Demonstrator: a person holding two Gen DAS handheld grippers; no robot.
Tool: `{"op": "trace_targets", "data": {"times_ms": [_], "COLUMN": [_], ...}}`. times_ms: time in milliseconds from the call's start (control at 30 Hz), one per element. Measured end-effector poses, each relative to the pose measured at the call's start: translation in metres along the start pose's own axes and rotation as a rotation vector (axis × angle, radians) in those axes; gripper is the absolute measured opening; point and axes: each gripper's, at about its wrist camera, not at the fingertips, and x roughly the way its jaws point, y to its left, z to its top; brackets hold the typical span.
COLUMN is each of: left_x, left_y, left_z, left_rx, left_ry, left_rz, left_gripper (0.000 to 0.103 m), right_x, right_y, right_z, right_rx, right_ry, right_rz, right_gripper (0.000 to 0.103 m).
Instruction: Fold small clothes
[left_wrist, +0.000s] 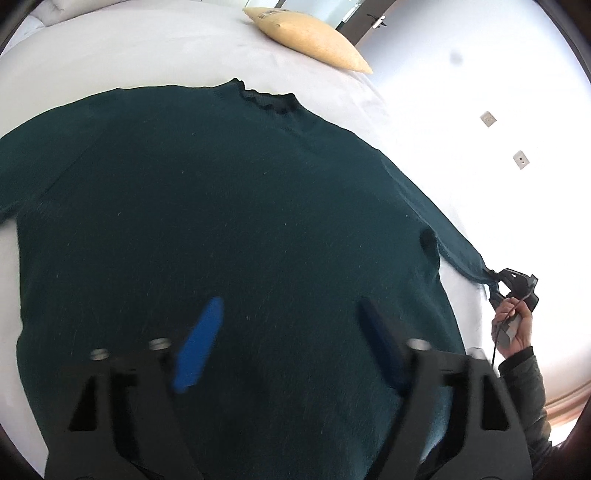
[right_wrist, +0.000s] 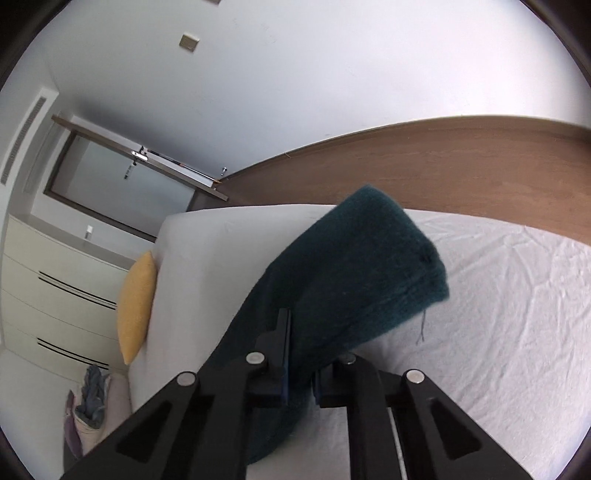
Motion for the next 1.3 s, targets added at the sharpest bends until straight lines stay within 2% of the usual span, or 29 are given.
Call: {"op": "trace_targets", "data": {"times_ms": [33,133,200,267,333,400,467,567,733,833,867,1000,1100,1200,1233,1300], "left_x": [-0.011,-0.009,-0.006,-0.003,0.002,0.005,0.011,0.025,0.061,0.077,0.084,0.108,0.117,0.134,0.139,0.151], "left_y": [0.002,0.006,0.01,0.012,0.014,0.018,0.021,0.021,0.028,0.031,0.033,0.039,0.038,0.038,0.038,0.04], "left_z": [-0.008,0.005,0.018,0.036,0.051,0.061,0.071,0.081,0.094,0.098,0.099,0.106,0.113,0.12,0.121,0.124], "left_rx": [-0.004,-0.029,-0.048,-0.085,-0.124,-0.168,-0.205,-0.232,-0.328,-0.38,-0.413,-0.5,-0.536,-0.529,-0.532,-0.557], "left_ry": [0.0,-0.012,-0.025,-0.045,-0.049,-0.056,-0.049,-0.012,0.095,0.135,0.152,0.157,0.159,0.155,0.165,0.193], "left_rz": [-0.004,-0.034,-0.06,-0.116,-0.176,-0.252,-0.295,-0.366,-0.461,-0.511,-0.536,-0.632,-0.658,-0.651,-0.655,-0.657], "left_gripper": [0.056,0.054,0.054,0.055,0.065,0.074,0.076,0.076,0.077,0.078,0.078,0.078,0.078,0.077,0.074,0.036], "right_x": [-0.001,-0.003,-0.006,-0.009,-0.015,-0.02,-0.016,-0.005,-0.006,-0.007,-0.003,-0.009,-0.006,-0.01,-0.009,-0.007], "right_y": [0.009,0.069,0.118,0.174,0.219,0.243,0.247,0.239,0.223,0.223,0.233,0.233,0.239,0.236,0.237,0.238], "right_z": [-0.001,-0.024,-0.059,-0.114,-0.191,-0.259,-0.319,-0.366,-0.399,-0.402,-0.41,-0.416,-0.423,-0.429,-0.429,-0.427], "right_rx": [-0.044,-0.273,-0.458,-0.689,-0.939,-1.142,-1.282,-1.329,-1.449,-1.497,-1.503,-1.55,-1.591,-1.61,-1.612,-1.606], "right_ry": [-0.001,0.008,0.023,0.042,0.062,0.088,0.113,0.195,0.18,0.157,0.153,0.127,0.117,0.116,0.119,0.127], "right_rz": [-0.011,-0.015,0.004,0.034,0.09,0.128,0.144,0.151,0.099,0.079,0.077,0.067,0.061,0.061,0.062,0.068], "right_gripper": [0.011,0.01,0.009,0.009,0.009,0.009,0.009,0.009,0.009,0.009,0.009,0.01,0.01,0.01,0.011,0.013]}}
